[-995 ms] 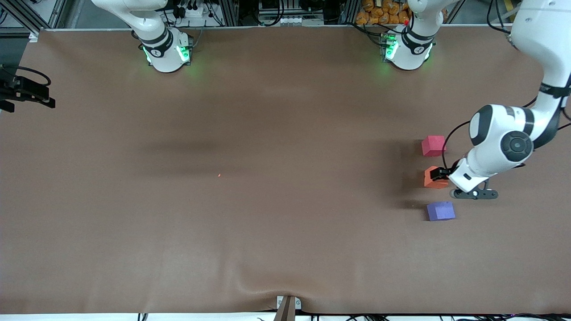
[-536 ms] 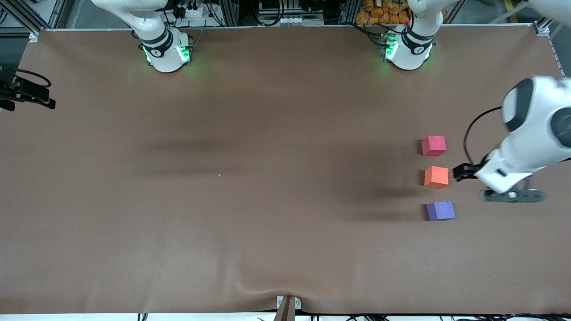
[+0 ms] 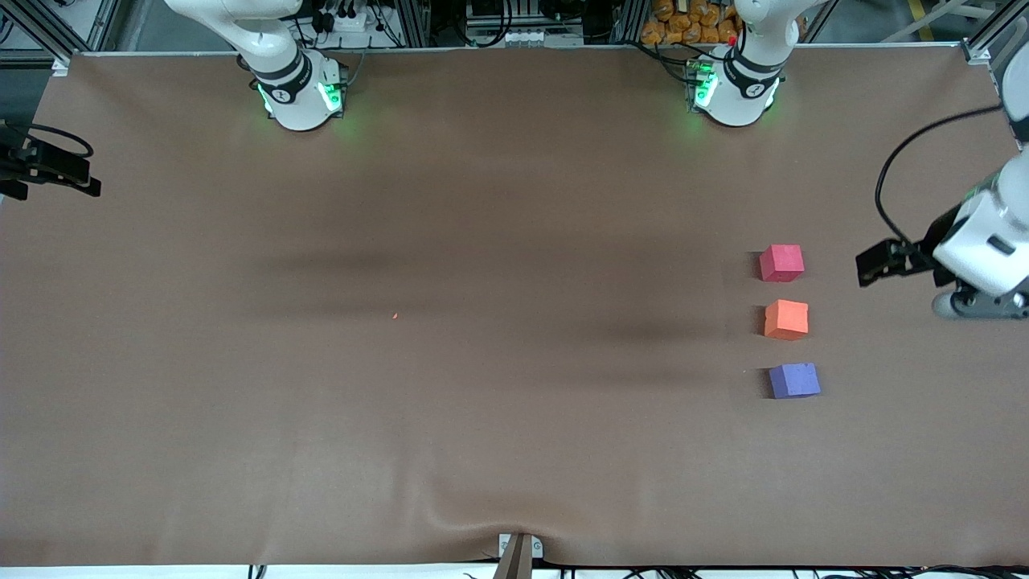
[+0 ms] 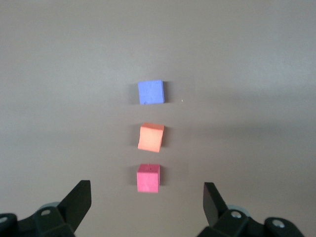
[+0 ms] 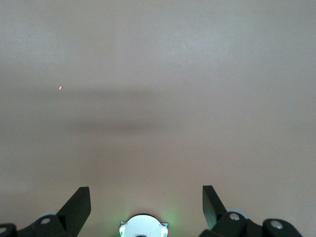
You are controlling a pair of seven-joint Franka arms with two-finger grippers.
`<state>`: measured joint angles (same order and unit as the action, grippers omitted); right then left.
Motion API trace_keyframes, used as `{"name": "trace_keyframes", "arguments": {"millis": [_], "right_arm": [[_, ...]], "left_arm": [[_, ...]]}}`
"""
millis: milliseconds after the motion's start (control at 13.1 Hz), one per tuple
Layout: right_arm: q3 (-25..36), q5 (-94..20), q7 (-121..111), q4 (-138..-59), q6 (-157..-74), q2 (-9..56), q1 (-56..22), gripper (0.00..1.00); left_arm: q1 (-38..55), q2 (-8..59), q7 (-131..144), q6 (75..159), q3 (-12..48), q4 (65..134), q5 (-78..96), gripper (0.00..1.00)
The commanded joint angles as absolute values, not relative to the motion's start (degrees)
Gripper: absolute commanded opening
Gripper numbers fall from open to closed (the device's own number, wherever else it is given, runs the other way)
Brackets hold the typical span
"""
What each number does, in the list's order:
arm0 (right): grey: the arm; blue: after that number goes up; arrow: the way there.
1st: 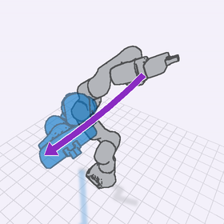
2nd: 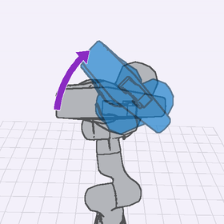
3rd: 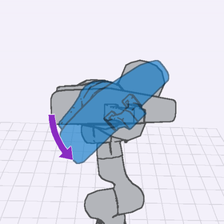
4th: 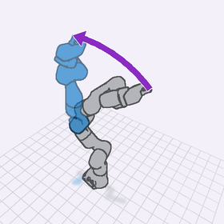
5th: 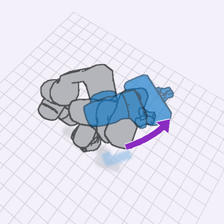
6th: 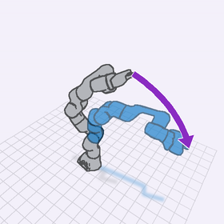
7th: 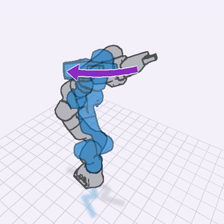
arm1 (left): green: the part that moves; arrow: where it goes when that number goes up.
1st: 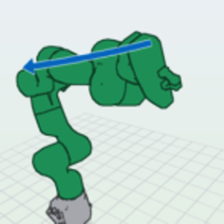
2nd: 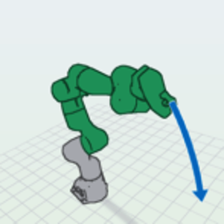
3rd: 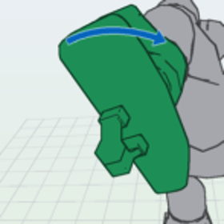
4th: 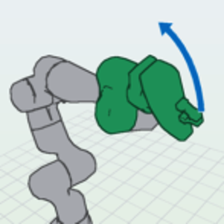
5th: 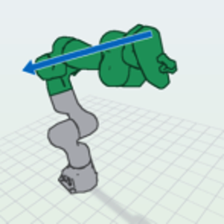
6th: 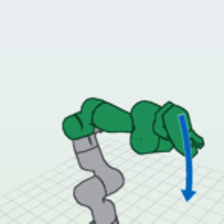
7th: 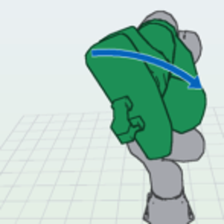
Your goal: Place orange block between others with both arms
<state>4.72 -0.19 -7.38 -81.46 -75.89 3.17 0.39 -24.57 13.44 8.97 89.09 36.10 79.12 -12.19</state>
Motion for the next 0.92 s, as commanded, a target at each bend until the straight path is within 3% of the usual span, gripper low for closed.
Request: {"name": "trace_keyframes", "arguments": {"millis": [0, 306, 689, 842], "right_arm": [[4.39, -0.79, -6.85, -81.3, -75.32, 2.55, 0.62, 1.0], [4.39, -0.79, -7.03, -81.3, -75.32, 2.55, 0.61, 1.0], [4.39, -0.79, -6.77, -81.3, -75.41, 2.55, 0.62, 1.0], [4.39, -0.79, -6.77, -81.3, -75.5, 2.55, 0.62, 1.0]], "left_arm": [[-25.31, 10.03, 8.62, 87.19, 36.48, 79.37, -11.69, 1.0], [-24.36, 7.75, 8.35, 87.1, 35.87, 79.19, -11.08, 1.0], [-5.15, 0.98, 3.26, 85.78, 8.76, 85.85, -2.47, 1.0], [0.86, -2.62, 3.25, 86.57, 2.48, 90.42, -2.46, 1.0]]}}
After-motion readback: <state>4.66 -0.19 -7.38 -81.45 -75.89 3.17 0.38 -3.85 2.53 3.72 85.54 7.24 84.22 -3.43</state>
